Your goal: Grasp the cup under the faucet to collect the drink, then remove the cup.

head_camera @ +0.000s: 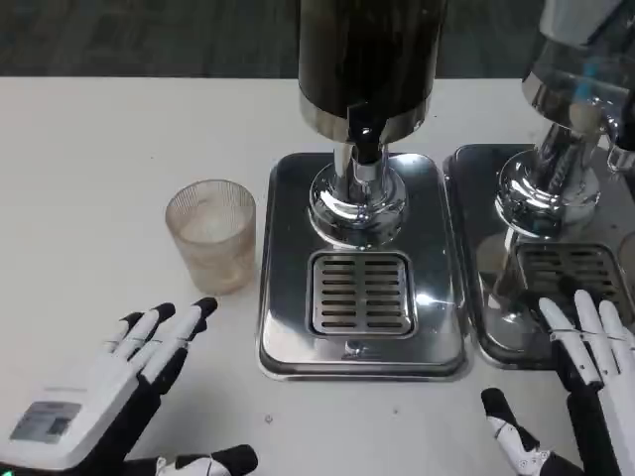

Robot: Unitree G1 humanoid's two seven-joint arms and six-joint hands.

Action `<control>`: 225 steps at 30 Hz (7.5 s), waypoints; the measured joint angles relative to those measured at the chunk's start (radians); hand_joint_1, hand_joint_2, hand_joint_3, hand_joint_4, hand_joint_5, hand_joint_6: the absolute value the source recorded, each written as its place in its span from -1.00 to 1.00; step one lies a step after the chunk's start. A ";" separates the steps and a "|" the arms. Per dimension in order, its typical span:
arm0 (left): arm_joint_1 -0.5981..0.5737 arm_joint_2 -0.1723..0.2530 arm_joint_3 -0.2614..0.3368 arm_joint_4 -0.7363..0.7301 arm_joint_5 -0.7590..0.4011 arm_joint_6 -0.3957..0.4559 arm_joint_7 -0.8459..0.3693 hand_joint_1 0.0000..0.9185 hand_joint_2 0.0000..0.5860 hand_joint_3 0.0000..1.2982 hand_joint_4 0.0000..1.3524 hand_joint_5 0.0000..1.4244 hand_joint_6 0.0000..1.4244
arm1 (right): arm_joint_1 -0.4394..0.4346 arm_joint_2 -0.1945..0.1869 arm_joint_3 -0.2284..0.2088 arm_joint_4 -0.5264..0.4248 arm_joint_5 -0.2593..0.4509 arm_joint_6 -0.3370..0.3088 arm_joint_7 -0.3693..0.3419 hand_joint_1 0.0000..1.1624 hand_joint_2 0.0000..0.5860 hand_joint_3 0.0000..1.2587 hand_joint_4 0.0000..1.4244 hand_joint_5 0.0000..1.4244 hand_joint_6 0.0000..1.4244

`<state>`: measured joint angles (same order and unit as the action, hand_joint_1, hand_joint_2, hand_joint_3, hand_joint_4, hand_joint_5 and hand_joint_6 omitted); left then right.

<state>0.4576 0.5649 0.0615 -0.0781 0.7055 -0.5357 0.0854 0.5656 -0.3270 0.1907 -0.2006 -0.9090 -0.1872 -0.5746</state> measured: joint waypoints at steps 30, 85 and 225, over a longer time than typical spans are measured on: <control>-0.507 -0.043 0.004 0.612 -0.256 -0.227 0.158 -0.70 -0.90 -1.00 -1.00 -0.88 -0.85 | -0.030 0.059 0.027 0.006 -0.002 0.000 -0.003 -0.32 0.30 -0.71 -0.93 -0.97 -0.79; -1.053 -0.094 -0.237 1.316 -0.305 -0.111 -0.042 -0.32 -0.85 -0.85 -0.79 -0.53 -0.57 | -0.106 0.100 0.136 0.075 0.014 -0.033 -0.040 -0.26 0.30 -0.53 -0.83 -0.85 -0.66; -0.769 -0.027 -0.088 0.642 -0.999 -0.442 -0.441 -1.00 -0.62 -0.25 -0.31 -0.33 -0.60 | -0.122 0.164 0.130 0.136 0.134 -0.137 -0.081 -0.23 0.32 -0.52 -0.74 -0.76 -0.57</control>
<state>-0.3114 0.5381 -0.0265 0.5639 -0.2934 -0.9777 -0.3552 0.4432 -0.1633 0.3206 -0.0648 -0.7755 -0.3238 -0.6556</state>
